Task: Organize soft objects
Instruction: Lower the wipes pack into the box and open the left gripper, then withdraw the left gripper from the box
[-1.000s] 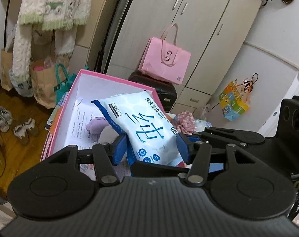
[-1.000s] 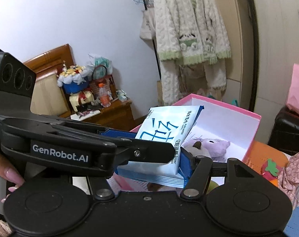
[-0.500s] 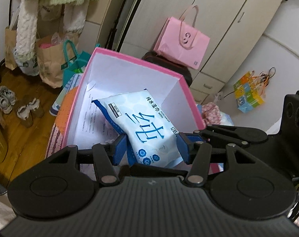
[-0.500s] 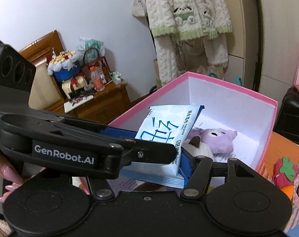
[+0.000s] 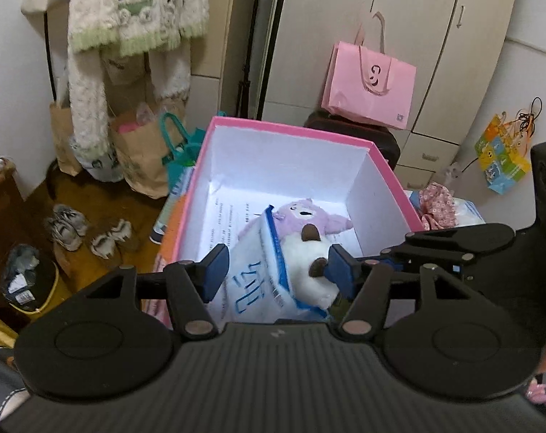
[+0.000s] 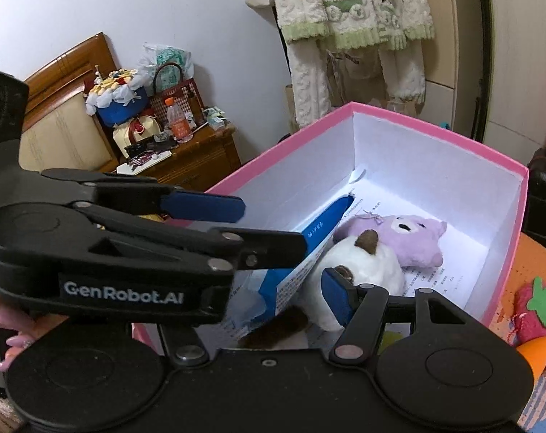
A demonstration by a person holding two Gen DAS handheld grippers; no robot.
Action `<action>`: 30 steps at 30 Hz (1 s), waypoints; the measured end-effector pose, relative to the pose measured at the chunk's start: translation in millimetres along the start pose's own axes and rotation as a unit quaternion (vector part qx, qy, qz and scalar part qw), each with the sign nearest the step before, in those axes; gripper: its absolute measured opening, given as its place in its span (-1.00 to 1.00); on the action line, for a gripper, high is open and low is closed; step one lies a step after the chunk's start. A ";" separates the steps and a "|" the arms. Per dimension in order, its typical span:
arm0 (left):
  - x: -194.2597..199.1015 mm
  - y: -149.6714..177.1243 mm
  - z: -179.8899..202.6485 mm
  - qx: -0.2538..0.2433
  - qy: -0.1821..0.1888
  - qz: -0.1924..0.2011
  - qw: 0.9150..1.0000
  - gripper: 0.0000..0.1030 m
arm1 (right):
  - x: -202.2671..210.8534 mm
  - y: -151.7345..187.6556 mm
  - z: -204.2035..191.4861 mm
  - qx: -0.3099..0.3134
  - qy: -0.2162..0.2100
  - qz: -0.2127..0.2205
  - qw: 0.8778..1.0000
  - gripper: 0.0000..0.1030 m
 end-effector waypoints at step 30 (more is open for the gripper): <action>149.0 -17.8 60.7 -0.016 0.077 0.048 0.996 0.38 | 132.3 3.5 -37.4 0.072 0.029 0.046 0.996 0.31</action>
Point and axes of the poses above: each gripper's, at about its wrist camera, not at the fingertips, and x roughly against the way its jaws point, z to its right, y to its underside, the point moved 10 cm from there along -x, roughly the way its jaws point, and after that the axes turned 13 degrees about z, right-handed, at the moved point
